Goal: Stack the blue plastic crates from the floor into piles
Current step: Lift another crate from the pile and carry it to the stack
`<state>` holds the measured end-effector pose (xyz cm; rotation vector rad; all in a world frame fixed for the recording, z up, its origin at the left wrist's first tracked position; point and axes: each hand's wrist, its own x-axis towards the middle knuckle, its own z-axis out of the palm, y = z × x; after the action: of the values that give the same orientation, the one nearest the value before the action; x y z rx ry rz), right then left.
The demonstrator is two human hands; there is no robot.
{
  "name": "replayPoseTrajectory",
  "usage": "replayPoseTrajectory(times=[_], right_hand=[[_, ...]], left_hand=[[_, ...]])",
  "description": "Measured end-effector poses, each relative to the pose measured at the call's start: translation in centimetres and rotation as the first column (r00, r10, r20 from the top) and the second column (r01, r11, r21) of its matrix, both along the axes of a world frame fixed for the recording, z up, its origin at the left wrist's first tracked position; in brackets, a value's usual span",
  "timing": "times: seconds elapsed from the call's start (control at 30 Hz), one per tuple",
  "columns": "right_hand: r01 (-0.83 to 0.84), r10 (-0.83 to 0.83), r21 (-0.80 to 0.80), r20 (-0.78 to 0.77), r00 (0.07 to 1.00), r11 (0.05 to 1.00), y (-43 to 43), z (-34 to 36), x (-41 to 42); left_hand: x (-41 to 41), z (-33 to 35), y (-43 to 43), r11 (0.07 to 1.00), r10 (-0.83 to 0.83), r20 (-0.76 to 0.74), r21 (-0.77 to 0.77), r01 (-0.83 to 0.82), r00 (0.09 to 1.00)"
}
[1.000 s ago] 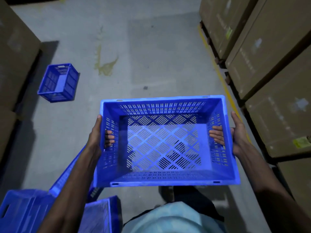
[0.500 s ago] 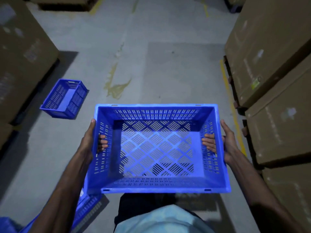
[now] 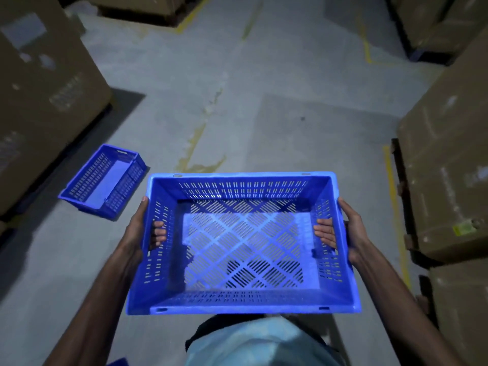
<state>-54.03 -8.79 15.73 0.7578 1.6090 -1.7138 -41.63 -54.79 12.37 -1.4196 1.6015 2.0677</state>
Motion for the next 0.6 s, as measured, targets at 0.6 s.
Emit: replayPoseTrajectory(times=[0.6], right_hand=[[-0.326, 0.327, -0.049, 0.028, 0.945, 0.944, -29.8, -1.7, -42.1]], left_hand=[[-27.0, -0.5, -22.8, 0.949, 0.312, 0.005, -0.035, -0.312, 0.95]])
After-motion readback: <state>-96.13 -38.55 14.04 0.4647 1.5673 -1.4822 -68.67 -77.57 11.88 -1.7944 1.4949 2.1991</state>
